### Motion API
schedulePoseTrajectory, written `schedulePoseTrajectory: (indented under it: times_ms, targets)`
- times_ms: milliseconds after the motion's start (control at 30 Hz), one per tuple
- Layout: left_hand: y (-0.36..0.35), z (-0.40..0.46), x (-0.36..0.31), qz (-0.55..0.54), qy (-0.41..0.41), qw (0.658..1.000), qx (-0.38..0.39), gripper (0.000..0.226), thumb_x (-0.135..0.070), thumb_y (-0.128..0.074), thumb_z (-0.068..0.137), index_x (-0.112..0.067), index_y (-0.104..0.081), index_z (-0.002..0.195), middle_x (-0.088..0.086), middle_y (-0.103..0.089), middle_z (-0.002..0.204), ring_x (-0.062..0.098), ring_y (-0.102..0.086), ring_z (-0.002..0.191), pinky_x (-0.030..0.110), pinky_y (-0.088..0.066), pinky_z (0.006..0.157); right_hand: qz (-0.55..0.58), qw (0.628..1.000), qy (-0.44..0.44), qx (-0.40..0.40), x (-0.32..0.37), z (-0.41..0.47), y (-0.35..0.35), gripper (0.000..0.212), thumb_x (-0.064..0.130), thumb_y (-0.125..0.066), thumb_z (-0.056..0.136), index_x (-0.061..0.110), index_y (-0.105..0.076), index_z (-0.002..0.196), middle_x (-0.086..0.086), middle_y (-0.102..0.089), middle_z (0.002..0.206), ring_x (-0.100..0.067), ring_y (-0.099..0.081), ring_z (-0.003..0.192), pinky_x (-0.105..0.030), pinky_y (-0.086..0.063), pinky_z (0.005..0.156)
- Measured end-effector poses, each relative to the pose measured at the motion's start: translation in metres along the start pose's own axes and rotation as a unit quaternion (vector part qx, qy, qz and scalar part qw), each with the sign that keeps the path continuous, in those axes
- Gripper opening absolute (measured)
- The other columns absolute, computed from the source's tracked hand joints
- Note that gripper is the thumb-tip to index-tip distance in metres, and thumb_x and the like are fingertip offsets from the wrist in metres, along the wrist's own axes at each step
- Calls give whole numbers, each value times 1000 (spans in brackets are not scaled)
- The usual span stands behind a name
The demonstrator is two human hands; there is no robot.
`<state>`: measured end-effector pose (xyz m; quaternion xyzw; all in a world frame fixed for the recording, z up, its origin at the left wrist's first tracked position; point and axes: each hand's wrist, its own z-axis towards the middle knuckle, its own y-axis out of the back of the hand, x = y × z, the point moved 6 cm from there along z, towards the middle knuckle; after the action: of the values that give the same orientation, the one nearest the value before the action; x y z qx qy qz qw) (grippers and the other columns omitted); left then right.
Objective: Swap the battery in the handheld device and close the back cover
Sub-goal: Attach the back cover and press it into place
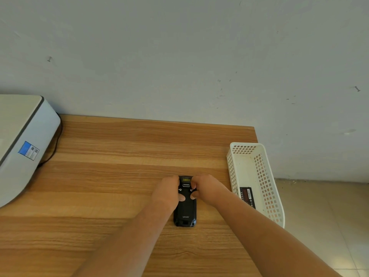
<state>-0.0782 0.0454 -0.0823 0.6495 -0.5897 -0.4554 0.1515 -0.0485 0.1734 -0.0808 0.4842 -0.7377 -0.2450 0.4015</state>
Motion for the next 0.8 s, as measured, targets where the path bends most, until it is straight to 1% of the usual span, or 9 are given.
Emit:
schedulePoseTrajectory:
  times_ms: [67,133,200,267,367,433,533,700,800]
  targets:
    - [0,0,0,-3,-4,1000,-5,44,-21,-78,80,-15,-55,118,4,-62,117,22,-60,108,37,-50,92,18,1000,9,-15,-1,-3,-1,29,23,-73,82,12,-61,106,-5,-58,113,-24,-55,104,-34,-46,84]
    - [-1,-1,1,-10,-8,1000,-6,44,-21,-78,80,-15,-55,117,4,-62,116,21,-60,107,36,-49,91,43,998,28,-41,-1,-7,-3,23,19,-73,81,16,-58,99,-2,-57,109,-21,-54,100,-32,-46,84]
    - [-2,-2,2,-11,-8,1000,-12,43,-23,-78,80,-17,-55,116,2,-62,115,21,-60,106,37,-50,90,52,996,45,-62,3,-11,-4,27,15,-72,80,22,-48,91,2,-55,104,-18,-51,95,-32,-46,82]
    - [-2,-3,3,-10,-8,1000,-18,42,-23,-78,79,-19,-54,114,1,-63,114,20,-60,105,38,-50,90,46,996,50,-60,6,-11,-4,30,13,-71,81,24,-44,88,3,-55,103,-18,-51,93,-33,-47,81]
    - [-2,-4,4,-11,-9,1000,-20,43,-23,-78,79,-19,-54,114,1,-62,113,20,-60,105,38,-50,90,30,997,49,-43,7,-8,-2,30,14,-71,81,24,-45,92,0,-58,105,-19,-53,94,-35,-49,82]
    - [-2,-3,4,-10,-11,1000,-23,44,-24,-78,79,-20,-55,116,0,-62,113,19,-60,105,38,-50,90,29,998,42,-38,6,-6,-2,30,16,-72,80,22,-49,98,-1,-60,108,-20,-55,96,-36,-50,83]
    - [-3,-4,4,-11,-9,1000,-27,44,-24,-78,79,-21,-55,116,-1,-63,113,18,-60,104,37,-50,90,19,999,35,-35,6,-3,-2,34,16,-73,80,17,-53,107,-3,-61,109,-20,-56,97,-34,-49,81]
    - [-6,-3,6,-20,7,999,-23,44,-23,-77,79,-20,-55,117,1,-64,113,20,-61,104,38,-51,90,18,999,10,-33,6,-1,-4,35,16,-73,81,16,-54,111,-3,-60,112,-22,-57,100,-34,-50,83]
    - [-7,-1,6,-24,17,999,-15,45,-22,-77,79,-18,-55,119,3,-64,115,22,-61,106,39,-51,91,38,999,-13,-23,2,-3,-5,30,17,-70,84,16,-56,110,-4,-60,109,-22,-58,99,-34,-51,82]
